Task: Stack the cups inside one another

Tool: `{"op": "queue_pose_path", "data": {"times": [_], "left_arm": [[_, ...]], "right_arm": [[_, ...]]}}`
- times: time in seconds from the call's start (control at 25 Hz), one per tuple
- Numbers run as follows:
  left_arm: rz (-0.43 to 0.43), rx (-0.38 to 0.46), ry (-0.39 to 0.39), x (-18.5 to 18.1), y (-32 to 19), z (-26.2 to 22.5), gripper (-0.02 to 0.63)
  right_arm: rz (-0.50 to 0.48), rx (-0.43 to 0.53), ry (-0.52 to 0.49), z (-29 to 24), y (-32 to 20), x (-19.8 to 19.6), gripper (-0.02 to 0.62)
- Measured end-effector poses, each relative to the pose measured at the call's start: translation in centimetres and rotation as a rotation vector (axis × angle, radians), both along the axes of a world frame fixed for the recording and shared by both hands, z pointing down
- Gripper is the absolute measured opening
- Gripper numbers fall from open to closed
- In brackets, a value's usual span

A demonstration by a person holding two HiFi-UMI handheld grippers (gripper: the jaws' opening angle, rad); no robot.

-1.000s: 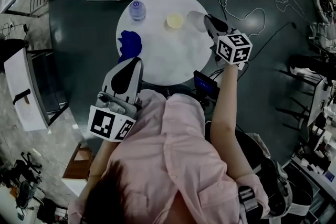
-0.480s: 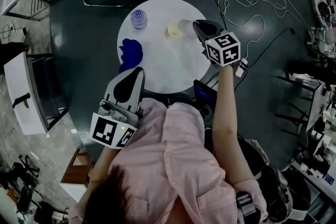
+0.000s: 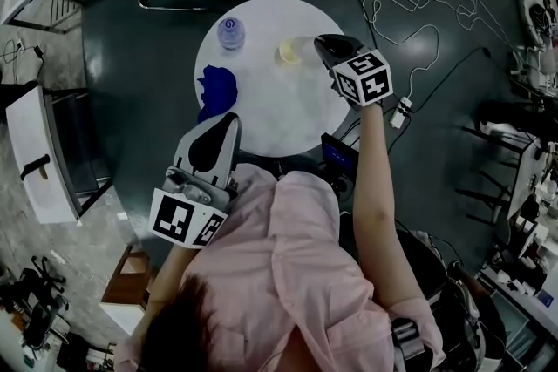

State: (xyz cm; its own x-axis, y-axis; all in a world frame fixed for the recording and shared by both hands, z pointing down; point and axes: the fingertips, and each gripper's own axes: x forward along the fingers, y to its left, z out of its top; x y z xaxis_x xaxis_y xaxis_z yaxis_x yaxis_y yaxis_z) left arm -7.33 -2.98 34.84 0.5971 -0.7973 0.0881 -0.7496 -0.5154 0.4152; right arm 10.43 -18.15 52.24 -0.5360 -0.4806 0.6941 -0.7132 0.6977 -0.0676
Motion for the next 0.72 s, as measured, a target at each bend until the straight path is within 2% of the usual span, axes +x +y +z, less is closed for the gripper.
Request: {"op": "queue_pose_path", "data": {"times": [0.72], "left_arm": [[-0.006, -0.010, -0.004, 0.1, -0.4, -0.1, 0.015]], "right_arm": [[-0.025, -0.059, 0.036, 2.3, -0.4, -0.6, 0.043]]}}
